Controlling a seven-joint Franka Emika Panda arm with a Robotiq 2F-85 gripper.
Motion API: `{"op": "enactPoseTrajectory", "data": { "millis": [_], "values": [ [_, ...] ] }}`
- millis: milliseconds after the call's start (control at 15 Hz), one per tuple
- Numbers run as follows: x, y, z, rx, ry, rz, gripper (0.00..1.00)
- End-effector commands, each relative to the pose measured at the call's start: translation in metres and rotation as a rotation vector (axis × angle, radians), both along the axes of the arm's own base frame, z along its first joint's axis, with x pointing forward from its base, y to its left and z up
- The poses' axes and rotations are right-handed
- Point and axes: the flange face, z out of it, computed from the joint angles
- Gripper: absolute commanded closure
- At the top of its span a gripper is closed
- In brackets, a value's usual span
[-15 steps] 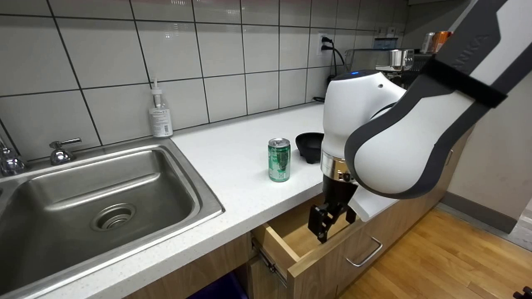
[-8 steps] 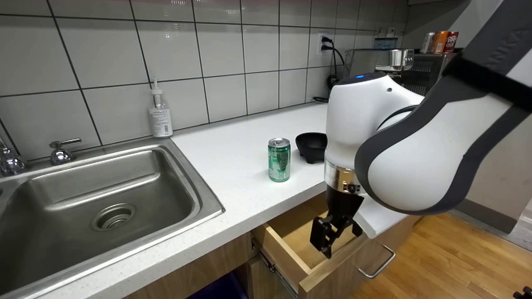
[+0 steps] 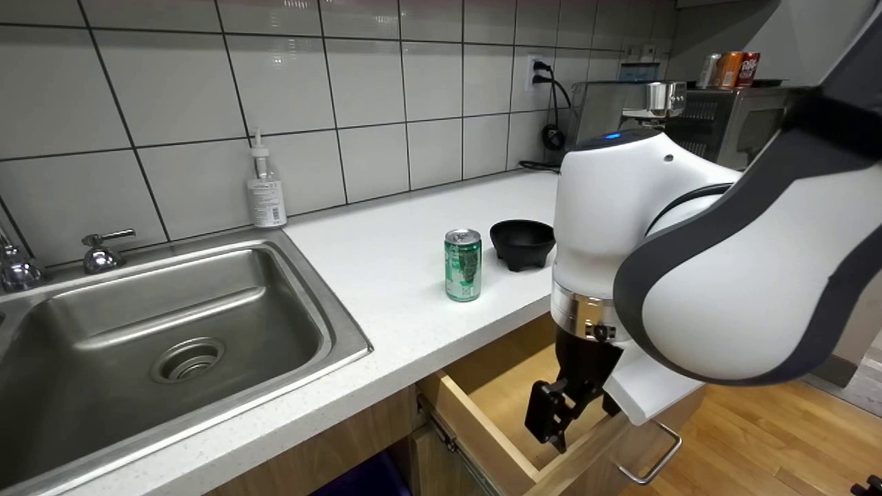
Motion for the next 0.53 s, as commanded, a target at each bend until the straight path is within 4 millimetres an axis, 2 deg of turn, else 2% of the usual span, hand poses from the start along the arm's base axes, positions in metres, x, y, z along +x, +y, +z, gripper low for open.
{"op": "enactPoseTrajectory", "data": {
  "millis": [0, 267, 467],
  "values": [
    [-0.025, 0.004, 0.005, 0.01, 0.026, -0.041, 0.0],
    [-0.034, -0.001, 0.006, 0.013, 0.043, -0.048, 0.0],
    [-0.033, -0.003, 0.015, 0.005, 0.037, -0.044, 0.0]
  ]
}}
